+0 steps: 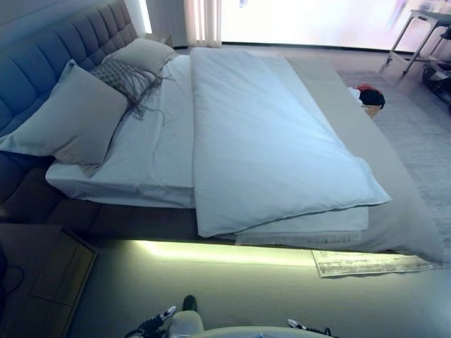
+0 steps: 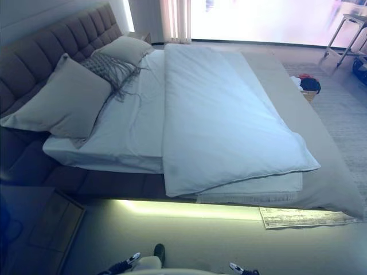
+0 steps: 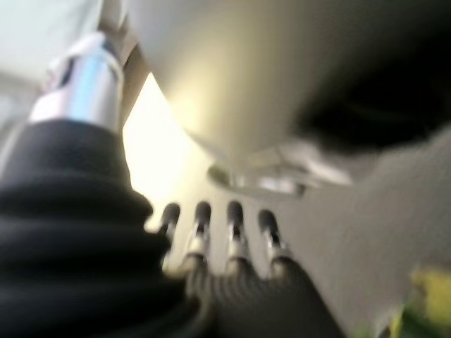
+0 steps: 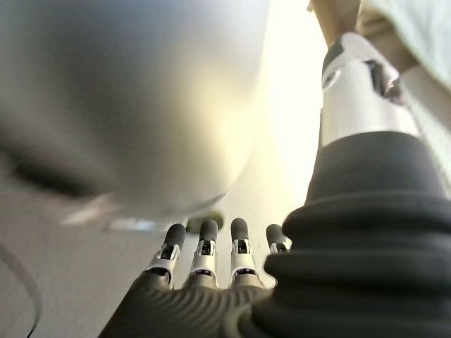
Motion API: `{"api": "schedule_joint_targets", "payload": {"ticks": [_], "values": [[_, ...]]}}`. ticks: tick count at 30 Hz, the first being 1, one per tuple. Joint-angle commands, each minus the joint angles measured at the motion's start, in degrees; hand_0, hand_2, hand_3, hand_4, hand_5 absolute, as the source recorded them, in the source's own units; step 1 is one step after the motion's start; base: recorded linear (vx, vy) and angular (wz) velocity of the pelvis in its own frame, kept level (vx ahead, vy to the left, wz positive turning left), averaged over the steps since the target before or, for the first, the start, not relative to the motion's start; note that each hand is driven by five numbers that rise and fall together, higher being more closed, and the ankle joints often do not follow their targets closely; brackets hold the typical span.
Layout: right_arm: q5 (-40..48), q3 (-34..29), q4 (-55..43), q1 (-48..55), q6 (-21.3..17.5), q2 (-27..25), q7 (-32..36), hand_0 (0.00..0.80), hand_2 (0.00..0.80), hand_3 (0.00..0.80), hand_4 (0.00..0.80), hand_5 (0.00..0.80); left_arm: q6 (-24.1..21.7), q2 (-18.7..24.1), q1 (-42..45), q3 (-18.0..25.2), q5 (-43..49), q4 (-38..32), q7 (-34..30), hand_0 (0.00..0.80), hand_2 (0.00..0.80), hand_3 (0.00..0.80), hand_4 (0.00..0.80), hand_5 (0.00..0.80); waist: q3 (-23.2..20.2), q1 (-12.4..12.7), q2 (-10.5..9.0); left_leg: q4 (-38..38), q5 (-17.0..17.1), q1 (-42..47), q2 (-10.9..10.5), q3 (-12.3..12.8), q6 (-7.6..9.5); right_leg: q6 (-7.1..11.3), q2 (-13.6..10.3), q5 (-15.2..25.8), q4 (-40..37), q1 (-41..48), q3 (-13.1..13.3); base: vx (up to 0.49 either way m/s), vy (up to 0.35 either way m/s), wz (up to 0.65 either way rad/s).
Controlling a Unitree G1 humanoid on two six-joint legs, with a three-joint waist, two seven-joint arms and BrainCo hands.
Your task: Make the bed neatly
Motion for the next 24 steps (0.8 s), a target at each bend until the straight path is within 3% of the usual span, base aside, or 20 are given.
{"api": "schedule_joint_targets", "payload": {"ticks": [1,5,9,11,13,15,18,20,22,24], "values": [[1.74,-1.9,-1.57,-1.43,-0.25,-1.18,2.18,0.0,0.0,0.0,0.0,0.0,0.25,-2.46,-1.24,-2.17,3.56,-0.2,-0.29,0.0,0.0,0.0,0.0,0.0,-1.14,0.86,2.5,-0.74,2.68,-6.54,4.33,-3.1,-3.27,4.79,-0.56,-5.84,0.82,8.69,-1.35,0.304,0.346,-0.02],[2.29,-1.67,-2.45,-1.44,-0.68,0.3,2.82,0.0,0.0,0.0,0.0,0.0,1.53,-2.15,-2.94,-2.94,3.97,0.0,-1.13,0.0,0.0,0.0,0.0,0.0,-2.28,1.12,1.24,1.89,-0.14,-6.35,2.66,-2.18,-1.48,6.62,-4.59,-2.59,0.5,8.61,-3.06,0.265,0.317,-0.04],[1.76,-1.97,-2.83,-1.17,-1.16,1.12,1.99,0.0,0.0,0.0,0.0,0.0,2.1,-2.55,-3.76,-4.26,5.17,0.1,-1.87,0.0,0.0,0.0,0.0,0.0,-2.8,0.73,0.23,3.41,-2.57,-6.4,0.55,-1.59,0.53,6.99,-7.22,1.43,2.06,6.43,-1.73,0.192,0.279,-0.08],[3.03,-2.4,-2.92,-1.18,-1.61,1.29,2.15,0.0,0.0,0.0,0.0,0.0,1.95,-2.37,-3.97,-5.09,5.03,0.12,-1.38,0.0,0.0,0.0,0.0,0.0,-2.8,0.65,-0.28,3.41,-3.48,-6.23,-0.71,-1.03,1.91,7.2,-8.92,6.37,6.46,3.71,-1.08,0.107,0.217,-0.06],[3.71,-2.59,-3.18,-1.39,-1.99,1.21,2.45,0.0,0.0,0.0,0.0,0.0,2.05,-2.04,-4.04,-5.28,5.37,0.02,-1.04,0.0,0.0,0.0,0.0,0.0,-2.55,0.37,-0.23,3.06,-4.01,-5.5,-1.25,-0.16,2.8,6.99,-9.27,8.33,9.37,1.09,-1.16,0.089,0.161,-0.17],[4.19,-2.1,-3.47,-2.07,-2.2,1.13,2.61,0.0,0.0,0.0,0.0,0.0,1.92,-1.38,-4.45,-5.47,4.95,0.01,-0.44,0.0,0.0,0.0,0.0,0.0,-1.83,-0.61,0.37,1.46,-4.12,-3.77,-1.39,0.88,3.34,5.85,-6.5,6.54,10.05,-4.23,-1.64,0.076,0.096,-0.2],[6.04,-1.26,-3.71,-2.9,-2.47,1.01,2.27,0.0,0.0,0.0,0.0,0.0,1.96,-0.52,-5.52,-5.09,4.59,0.24,0.0,0.0,0.0,0.0,0.0,0.0,-0.6,-1.83,0.89,-0.06,-3.94,-1.85,-1.31,2.43,2.59,4.56,-1.84,4.61,5.94,-9.7,-3.07,0.047,-0.028,-0.32],[7.39,-0.92,-3.86,-3.43,-2.8,0.87,2.2,0.0,0.0,0.0,0.0,0.0,1.75,-0.14,-5.9,-4.68,4.77,0.06,0.08,0.0,0.0,0.0,0.0,0.0,0.63,-3.05,0.46,-0.82,-4.53,-0.61,-2.47,2.67,2.16,4.94,0.19,9.54,0.63,-15.64,-3.34,0.068,-0.1,-0.25],[8.33,-1.06,-3.72,-4.05,-2.79,0.83,2.52,0.0,0.0,0.0,0.0,0.0,1.55,0.17,-6.37,-4.58,4.56,-0.46,-0.09,0.0,0.0,0.0,0.0,0.0,1.67,-4.19,0.34,-0.97,-6.46,0.61,-3.49,2.65,2.27,5.41,0.46,13.72,-1.01,-20.69,-3.24,0.103,-0.1,-0.39],[8.15,-1.0,-3.98,-4.43,-2.18,0.97,1.85,0.0,0.0,0.0,0.0,0.0,1.49,0.26,-6.99,-4.66,3.5,-1.23,-0.22,0.0,0.0,0.0,0.0,0.0,2.41,-5.02,0.37,-0.2,-8.61,1.62,-4.17,2.82,2.84,5.29,0.34,14.86,-0.81,-23.42,-3.27,0.116,-0.088,-0.05]]}}
